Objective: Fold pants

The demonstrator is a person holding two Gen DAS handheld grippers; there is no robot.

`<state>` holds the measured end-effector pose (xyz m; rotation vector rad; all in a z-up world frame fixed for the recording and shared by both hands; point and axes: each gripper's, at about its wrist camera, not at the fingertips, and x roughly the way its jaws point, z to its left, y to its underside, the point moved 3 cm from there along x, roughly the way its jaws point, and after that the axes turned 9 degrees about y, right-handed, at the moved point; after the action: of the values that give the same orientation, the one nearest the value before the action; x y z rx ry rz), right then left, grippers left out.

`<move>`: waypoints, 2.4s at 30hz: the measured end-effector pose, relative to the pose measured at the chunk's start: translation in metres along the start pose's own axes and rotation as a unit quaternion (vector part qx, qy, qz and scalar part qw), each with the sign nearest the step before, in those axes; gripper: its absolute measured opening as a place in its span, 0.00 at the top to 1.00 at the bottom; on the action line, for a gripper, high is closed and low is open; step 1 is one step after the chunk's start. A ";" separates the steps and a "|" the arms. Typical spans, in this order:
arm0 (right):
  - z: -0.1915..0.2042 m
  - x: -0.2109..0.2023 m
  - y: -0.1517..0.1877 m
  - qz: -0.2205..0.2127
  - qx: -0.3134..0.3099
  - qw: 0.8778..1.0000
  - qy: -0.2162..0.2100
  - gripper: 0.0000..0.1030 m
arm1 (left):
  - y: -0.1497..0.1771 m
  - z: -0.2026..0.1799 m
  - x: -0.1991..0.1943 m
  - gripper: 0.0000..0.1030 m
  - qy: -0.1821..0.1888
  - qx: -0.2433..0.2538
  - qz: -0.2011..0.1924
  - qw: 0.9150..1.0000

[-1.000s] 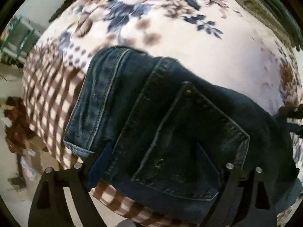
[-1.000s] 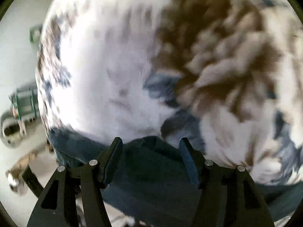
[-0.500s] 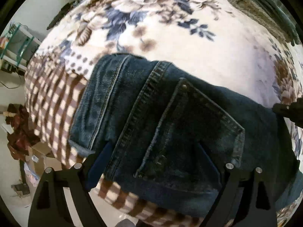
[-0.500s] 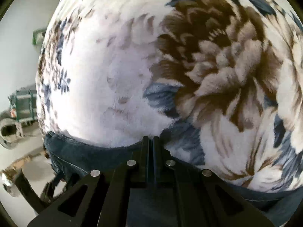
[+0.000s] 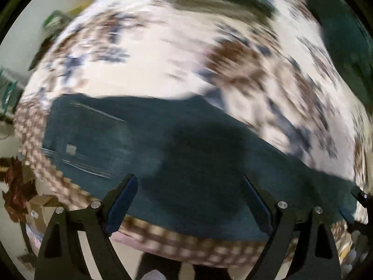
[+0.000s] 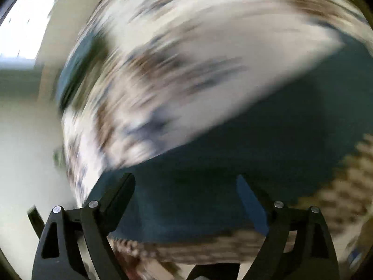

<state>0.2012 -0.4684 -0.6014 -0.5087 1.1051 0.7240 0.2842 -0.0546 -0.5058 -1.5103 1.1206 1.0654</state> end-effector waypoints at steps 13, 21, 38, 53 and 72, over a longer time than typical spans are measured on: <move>-0.254 -0.002 -0.091 -0.091 0.215 0.964 -0.127 0.32 | 0.062 -0.106 0.127 0.11 -0.021 0.041 0.130 0.990; -0.234 0.030 -0.114 -0.101 0.205 0.957 -0.178 0.58 | 0.062 -0.099 0.146 0.00 -0.027 0.025 0.115 0.993; -0.111 -0.082 -0.083 -0.204 0.094 0.966 -0.128 0.94 | 0.034 -0.109 0.063 0.00 0.008 0.019 0.035 0.999; 0.174 -0.002 0.107 -0.150 -0.207 0.967 -0.014 0.94 | 0.047 0.069 -0.019 0.00 0.014 -0.038 -0.008 0.999; 0.246 0.120 0.201 0.005 -0.239 0.967 0.084 0.36 | 0.065 0.268 -0.018 0.00 -0.022 -0.196 -0.019 0.980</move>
<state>0.2352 -0.1310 -0.6237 -0.9893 1.0896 0.9758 0.1887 0.2012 -0.5480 -1.7944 0.8785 1.3429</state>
